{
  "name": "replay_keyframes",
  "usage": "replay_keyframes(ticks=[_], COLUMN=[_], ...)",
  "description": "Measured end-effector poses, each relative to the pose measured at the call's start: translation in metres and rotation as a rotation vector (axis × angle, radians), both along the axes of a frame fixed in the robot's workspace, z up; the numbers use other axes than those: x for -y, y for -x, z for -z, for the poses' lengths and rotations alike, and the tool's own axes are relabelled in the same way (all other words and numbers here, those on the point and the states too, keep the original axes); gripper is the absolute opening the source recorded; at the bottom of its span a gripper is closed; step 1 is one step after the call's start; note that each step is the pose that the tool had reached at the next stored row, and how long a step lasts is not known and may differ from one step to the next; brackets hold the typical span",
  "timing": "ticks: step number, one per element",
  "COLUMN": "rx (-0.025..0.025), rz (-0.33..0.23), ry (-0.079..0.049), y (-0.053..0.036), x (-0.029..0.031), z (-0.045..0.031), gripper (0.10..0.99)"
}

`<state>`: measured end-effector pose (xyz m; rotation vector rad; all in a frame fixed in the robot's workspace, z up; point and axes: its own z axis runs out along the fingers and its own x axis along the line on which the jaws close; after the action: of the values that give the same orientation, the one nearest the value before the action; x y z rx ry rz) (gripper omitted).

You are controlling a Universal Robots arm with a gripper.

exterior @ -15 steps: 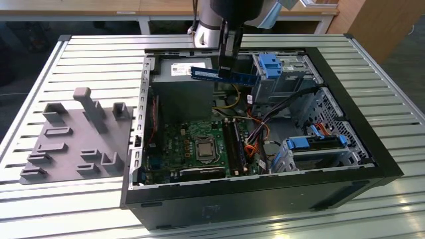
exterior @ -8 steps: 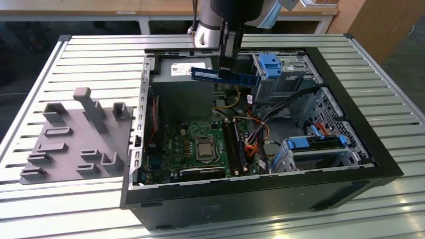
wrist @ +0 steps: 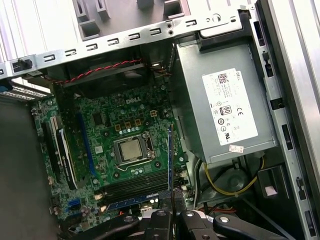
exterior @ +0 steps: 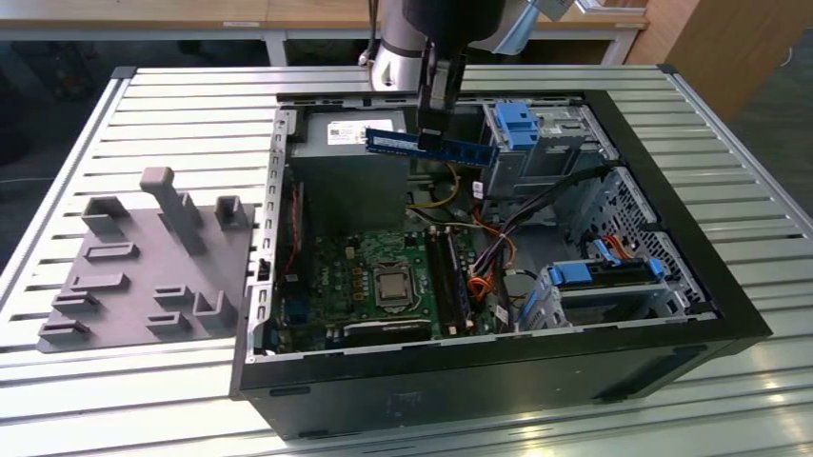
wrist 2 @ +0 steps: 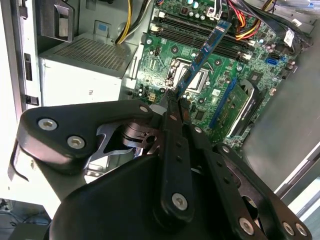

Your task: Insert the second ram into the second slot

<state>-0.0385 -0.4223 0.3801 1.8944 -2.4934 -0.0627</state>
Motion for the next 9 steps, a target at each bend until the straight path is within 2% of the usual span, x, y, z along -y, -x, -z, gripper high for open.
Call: replay_keyframes(ticks=[9], rx=[0.0000], rz=[0.010], ry=[0.000], y=[0.0000], x=[0.0002], z=[0.0000], gripper=[0.133])
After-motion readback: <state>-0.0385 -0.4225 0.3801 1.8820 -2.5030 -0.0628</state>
